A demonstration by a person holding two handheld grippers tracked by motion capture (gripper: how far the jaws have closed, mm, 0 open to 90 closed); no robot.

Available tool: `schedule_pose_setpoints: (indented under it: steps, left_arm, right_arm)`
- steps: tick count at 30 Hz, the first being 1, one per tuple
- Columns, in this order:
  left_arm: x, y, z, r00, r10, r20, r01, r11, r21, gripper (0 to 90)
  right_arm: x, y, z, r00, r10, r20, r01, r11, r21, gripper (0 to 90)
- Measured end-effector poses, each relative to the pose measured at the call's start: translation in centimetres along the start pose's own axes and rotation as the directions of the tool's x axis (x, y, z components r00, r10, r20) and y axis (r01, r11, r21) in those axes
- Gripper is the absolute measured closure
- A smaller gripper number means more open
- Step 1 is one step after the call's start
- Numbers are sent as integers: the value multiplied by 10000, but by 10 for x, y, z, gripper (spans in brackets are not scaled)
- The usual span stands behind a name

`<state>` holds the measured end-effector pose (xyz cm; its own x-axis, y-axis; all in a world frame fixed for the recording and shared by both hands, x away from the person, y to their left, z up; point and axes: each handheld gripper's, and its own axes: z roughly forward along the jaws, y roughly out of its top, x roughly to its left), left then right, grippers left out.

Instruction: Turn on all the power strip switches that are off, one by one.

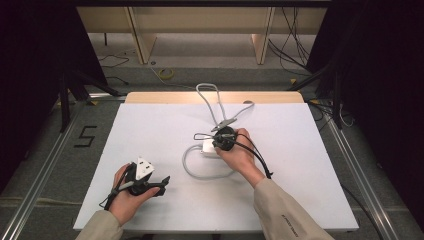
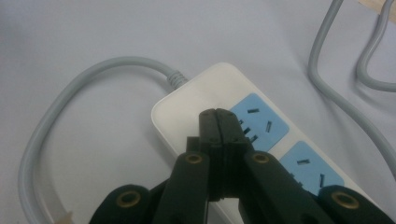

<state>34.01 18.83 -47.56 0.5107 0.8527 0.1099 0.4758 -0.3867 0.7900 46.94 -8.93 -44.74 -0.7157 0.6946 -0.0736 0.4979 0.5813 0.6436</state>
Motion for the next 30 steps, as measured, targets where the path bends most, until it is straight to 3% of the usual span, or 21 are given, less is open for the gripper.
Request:
schedule_pose_setpoints:
  steps: [30]
  left_arm:
    - [-1,0,0,10000,9,-4,-9,10000,-11,184]
  right_arm:
    - [-2,-2,5,9994,345,-61,-342,9988,351,900]
